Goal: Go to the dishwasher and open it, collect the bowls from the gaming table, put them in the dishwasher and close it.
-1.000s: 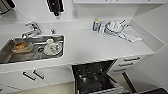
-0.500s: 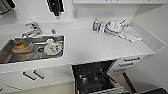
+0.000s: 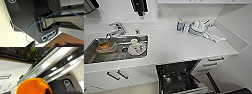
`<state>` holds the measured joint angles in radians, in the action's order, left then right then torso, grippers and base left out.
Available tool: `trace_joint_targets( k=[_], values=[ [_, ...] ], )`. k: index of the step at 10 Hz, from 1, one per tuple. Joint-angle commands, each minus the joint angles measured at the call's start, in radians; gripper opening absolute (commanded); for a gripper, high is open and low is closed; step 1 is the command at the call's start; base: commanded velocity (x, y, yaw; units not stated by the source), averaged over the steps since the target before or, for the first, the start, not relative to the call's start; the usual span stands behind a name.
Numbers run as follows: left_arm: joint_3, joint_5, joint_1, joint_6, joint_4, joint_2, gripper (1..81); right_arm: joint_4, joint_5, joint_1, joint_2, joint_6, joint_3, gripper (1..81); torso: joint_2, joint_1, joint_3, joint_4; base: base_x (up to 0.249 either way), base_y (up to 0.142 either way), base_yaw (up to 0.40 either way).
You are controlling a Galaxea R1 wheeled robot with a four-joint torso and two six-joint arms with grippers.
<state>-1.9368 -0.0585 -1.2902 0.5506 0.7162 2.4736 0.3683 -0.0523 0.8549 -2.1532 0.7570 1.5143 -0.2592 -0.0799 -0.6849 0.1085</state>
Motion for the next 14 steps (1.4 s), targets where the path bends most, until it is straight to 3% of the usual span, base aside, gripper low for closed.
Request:
trace_joint_targets(
  k=[1,4,6,10,11,13,14],
  values=[
    [-0.122,0.055,-0.129,-0.009,0.051,0.099,81.1,-0.005,0.028,-0.200,0.024,0.107,-0.016,1.0,0.000,0.000,0.000,0.000,0.000,0.000,0.000],
    [-0.259,0.057,-0.205,-0.008,0.039,0.191,81.1,-0.025,0.045,-0.294,-0.068,0.137,0.079,1.0,0.000,0.000,0.000,0.000,0.000,0.000,0.000],
    [-0.373,0.111,-0.246,-0.008,0.048,0.261,81.1,-0.041,0.074,-0.331,-0.156,0.140,0.168,1.0,0.000,0.000,0.000,0.000,0.000,0.000,0.000],
    [-0.404,0.109,-0.283,-0.009,0.055,0.289,81.1,-0.062,0.117,-0.395,-0.254,0.140,0.256,1.0,0.000,0.000,0.000,0.000,0.000,0.000,0.000],
    [-0.406,0.108,-0.286,-0.011,0.061,0.300,81.1,-0.063,0.136,-0.397,-0.263,0.140,0.263,81.1,0.000,0.000,0.000,0.000,0.000,0.000,0.000],
    [-0.406,0.106,-0.286,-0.009,0.081,0.305,81.1,-0.060,0.223,-0.424,-0.227,0.134,0.207,81.1,0.000,0.000,0.000,0.000,0.000,0.000,0.000],
    [-0.425,0.111,-0.286,-0.008,0.074,0.308,81.1,-0.059,0.335,-0.432,-0.164,0.128,0.135,81.1,0.000,0.000,0.000,0.000,0.000,0.000,0.000]
  ],
)
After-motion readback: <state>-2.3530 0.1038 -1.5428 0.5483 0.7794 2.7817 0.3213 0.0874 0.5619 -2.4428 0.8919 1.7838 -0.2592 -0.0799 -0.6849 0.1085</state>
